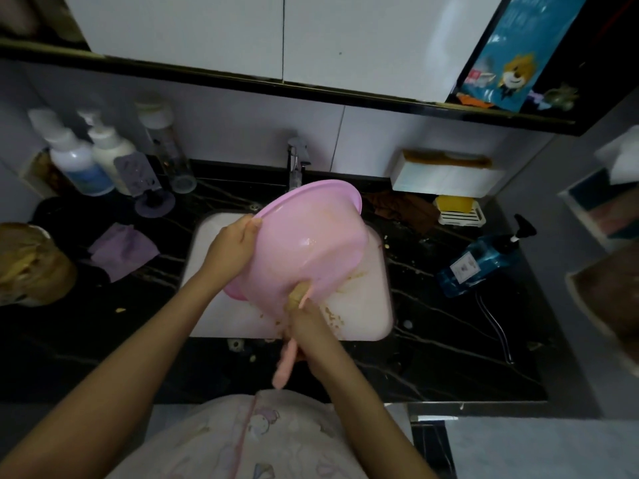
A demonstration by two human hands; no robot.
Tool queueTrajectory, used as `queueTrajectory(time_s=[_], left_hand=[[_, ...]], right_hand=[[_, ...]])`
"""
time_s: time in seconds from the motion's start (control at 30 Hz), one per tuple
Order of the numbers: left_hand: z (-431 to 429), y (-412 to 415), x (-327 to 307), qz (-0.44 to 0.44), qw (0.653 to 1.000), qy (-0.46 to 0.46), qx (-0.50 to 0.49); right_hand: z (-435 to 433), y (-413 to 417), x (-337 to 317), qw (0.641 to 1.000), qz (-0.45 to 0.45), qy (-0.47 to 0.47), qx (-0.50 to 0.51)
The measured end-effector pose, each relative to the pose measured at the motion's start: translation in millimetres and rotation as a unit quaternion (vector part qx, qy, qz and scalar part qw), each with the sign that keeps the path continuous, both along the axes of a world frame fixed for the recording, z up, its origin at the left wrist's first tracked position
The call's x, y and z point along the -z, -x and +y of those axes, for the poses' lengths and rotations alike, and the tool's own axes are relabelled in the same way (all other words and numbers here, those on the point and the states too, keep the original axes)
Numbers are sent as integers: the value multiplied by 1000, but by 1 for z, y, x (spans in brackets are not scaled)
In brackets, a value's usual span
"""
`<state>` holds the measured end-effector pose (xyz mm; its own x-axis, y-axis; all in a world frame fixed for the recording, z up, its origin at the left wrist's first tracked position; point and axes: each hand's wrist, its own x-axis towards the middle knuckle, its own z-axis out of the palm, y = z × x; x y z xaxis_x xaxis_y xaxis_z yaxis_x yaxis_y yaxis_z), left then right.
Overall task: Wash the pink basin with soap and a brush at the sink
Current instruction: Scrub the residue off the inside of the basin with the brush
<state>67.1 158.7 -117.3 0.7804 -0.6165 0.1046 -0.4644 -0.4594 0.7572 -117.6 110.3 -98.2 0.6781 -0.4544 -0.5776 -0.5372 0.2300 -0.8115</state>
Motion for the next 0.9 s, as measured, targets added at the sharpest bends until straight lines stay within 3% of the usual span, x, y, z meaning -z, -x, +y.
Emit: queueTrajectory(time_s=[0.07, 0.17, 0.27, 0.37, 0.47, 0.53, 0.6, 0.7, 0.77, 0.83, 0.9], left_hand=[[2, -3, -2, 8, 1000, -3, 6], [0, 5, -5, 16, 1000, 0, 18], [-5, 14, -8, 24, 999, -5, 28], [-6, 9, -12, 35, 999, -7, 19], [-3, -5, -12, 65, 998, 1, 25], [-3, -8, -12, 76, 996, 1, 37], [-5, -6, -15, 77, 996, 6, 40], [-7, -4, -14, 67, 997, 4, 40], [-6, -7, -12, 70, 997, 2, 33], [-5, -14, -11, 86, 996, 8, 32], [-5, -18, -12, 97, 994, 15, 44]], right_hand=[[-26, 7, -6, 994, -28, 70, 82], [-64, 16, -15, 951, -49, 271, 143], [-75, 9, -13, 905, -28, 420, 63], [-53, 14, 0, 872, -22, 487, -50], [-35, 44, 25, 751, -7, 620, -227], [-50, 52, 32, 715, 25, 654, -244], [-66, 45, 16, 726, 23, 661, -190], [-79, 22, 0, 779, 19, 623, -71], [-72, 15, 2, 787, 4, 610, -88], [-58, 22, 13, 757, -6, 632, -165], [-45, 34, 27, 704, -11, 667, -243]])
